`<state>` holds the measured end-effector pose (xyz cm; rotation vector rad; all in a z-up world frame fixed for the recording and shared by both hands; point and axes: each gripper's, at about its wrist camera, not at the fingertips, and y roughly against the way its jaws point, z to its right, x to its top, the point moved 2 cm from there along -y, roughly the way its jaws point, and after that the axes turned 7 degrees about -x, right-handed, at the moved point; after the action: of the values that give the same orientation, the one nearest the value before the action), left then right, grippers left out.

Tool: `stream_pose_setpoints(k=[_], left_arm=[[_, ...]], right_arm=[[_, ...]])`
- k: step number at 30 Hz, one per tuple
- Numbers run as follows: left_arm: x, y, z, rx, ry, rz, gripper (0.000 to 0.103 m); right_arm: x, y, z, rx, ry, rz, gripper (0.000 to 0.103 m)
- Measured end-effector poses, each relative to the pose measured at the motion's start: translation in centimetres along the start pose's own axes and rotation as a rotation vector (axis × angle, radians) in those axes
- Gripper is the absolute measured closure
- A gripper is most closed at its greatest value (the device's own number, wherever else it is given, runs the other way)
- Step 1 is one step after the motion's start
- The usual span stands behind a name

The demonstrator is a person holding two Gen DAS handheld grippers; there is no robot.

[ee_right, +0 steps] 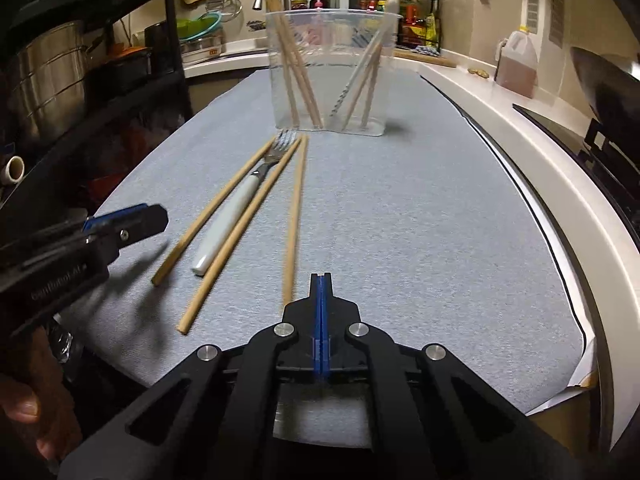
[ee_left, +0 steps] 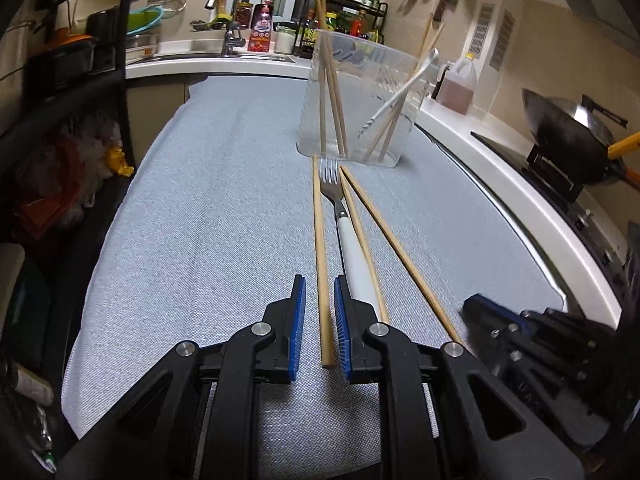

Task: Organize utensils
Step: 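Grasp a chopstick with the right tool while the left tool grasps another chopstick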

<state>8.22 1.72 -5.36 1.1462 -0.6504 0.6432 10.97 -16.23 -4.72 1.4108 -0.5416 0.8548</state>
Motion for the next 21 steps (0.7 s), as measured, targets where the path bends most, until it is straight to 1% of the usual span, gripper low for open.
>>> stream_pose_setpoints(k=[1, 2, 4, 5, 6, 9, 11, 12, 13, 14, 15, 21], left_arm=[[-0.1, -0.1, 0.0, 0.003, -0.007, -0.002, 0.088], [-0.2, -0.1, 0.1, 0.010, -0.015, 0.000, 0.088], [-0.2, -0.1, 0.2, 0.012, -0.016, 0.005, 0.088], [0.0, -0.1, 0.3, 0.012, -0.016, 0.005, 0.088], [-0.1, -0.2, 0.3, 0.014, -0.018, 0.004, 0.088], [-0.3, -0.6, 0.4, 0.031, -0.024, -0.011, 0.088], [-0.6, -0.9, 0.3, 0.036, -0.022, -0.020, 0.088], [-0.6, -1.0, 0.4, 0.039, -0.024, -0.023, 0.088], [-0.7, -1.1, 0.3, 0.040, -0.027, -0.025, 0.087], [-0.7, -1.1, 0.4, 0.040, -0.029, -0.023, 0.087], [-0.7, -1.1, 0.5, 0.042, -0.034, -0.023, 0.087], [-1.0, -1.6, 1.3, 0.054, -0.078, -0.033, 0.087]], right_arm=[[0.0, 0.1, 0.4, 0.028, -0.020, 0.006, 0.103], [0.0, 0.3, 0.5, 0.061, -0.030, 0.011, 0.100], [0.1, 0.7, 0.1, 0.111, -0.018, 0.029, 0.096], [0.1, 1.0, -0.2, 0.122, -0.006, 0.044, 0.081], [0.0, 1.1, -0.6, 0.127, 0.010, 0.054, 0.070], [-0.3, 0.5, -1.4, 0.112, 0.045, 0.023, 0.071], [-0.6, 0.1, -1.4, 0.102, 0.043, 0.007, 0.077], [-0.8, -0.1, -1.3, 0.091, 0.044, 0.003, 0.083], [-0.8, -0.1, -1.2, 0.075, 0.048, 0.011, 0.087], [-0.8, -0.1, -1.2, 0.072, 0.051, 0.012, 0.096], [-0.8, -0.1, -1.1, 0.074, 0.047, 0.010, 0.098], [-0.7, -0.2, 0.2, 0.019, 0.007, 0.021, 0.098]])
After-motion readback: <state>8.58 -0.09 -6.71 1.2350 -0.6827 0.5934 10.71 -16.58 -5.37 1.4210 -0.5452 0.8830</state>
